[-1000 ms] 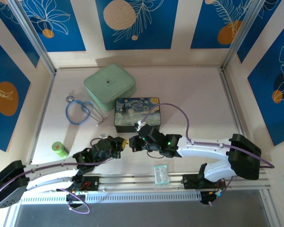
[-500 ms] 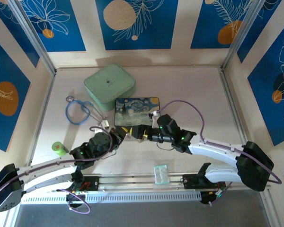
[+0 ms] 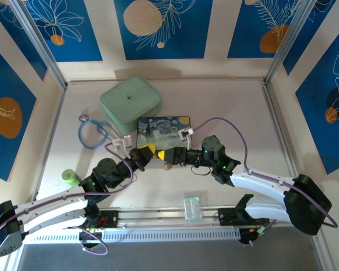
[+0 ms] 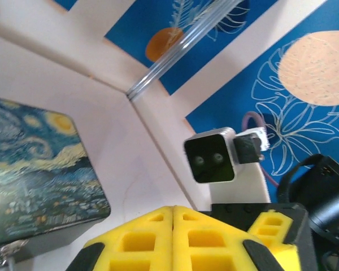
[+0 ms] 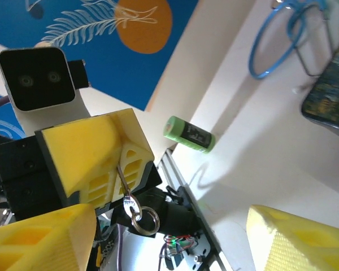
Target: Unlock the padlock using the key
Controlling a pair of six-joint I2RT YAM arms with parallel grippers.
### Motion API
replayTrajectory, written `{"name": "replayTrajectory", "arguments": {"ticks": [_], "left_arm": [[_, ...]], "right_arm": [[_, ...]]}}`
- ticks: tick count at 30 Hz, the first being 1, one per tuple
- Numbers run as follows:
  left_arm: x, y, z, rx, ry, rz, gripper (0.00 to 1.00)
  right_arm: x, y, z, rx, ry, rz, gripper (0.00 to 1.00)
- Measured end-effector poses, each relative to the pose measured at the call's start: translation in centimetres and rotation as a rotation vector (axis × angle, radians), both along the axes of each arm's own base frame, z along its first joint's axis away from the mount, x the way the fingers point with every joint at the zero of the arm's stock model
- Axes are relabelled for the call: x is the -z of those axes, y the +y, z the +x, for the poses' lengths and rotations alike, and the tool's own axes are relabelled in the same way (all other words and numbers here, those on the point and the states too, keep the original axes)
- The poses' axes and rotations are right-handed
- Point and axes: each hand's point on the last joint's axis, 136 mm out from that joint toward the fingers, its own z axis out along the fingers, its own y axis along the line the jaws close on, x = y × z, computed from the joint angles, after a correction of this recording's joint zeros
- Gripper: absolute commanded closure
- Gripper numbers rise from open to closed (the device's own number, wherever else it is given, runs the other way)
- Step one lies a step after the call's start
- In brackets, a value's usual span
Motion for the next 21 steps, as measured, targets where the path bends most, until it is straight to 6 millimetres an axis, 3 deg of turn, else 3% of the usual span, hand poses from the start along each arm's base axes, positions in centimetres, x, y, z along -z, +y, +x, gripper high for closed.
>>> {"name": "replayTrajectory", "arguments": {"ticks": [2,7,10,13,21], "left_arm": [[-1.1,-0.1,-0.2,0.010,-0.032,-0.032,1.00],[-3.0,-0.1,-0.3,0.022,-0.073,-0.112,1.00],[-3.3,-0.2,-0.3,0.024,-0.074,-0.137,1.00],[-3.6,-0.2,-0.3,0.025,-0.076,-0.154,1.00],[-4.0,-0.2,-0.3,0.027,-0.078,-0.179,1.00]], "right_arm": [[-0.7,0.4,-0.3,-0.021,-0.028,0.025,0.43],[-2.1,0.9,-0.8,-0.053,-0.077,0.078,0.48],[-2.8,1.0,-0.8,-0.058,-0.097,0.102,0.51],[-3.4,0.9,-0.9,-0.058,-0.114,0.124,0.60],[-3.7,1.0,-1.1,-0.065,-0.125,0.135,0.67]]}}
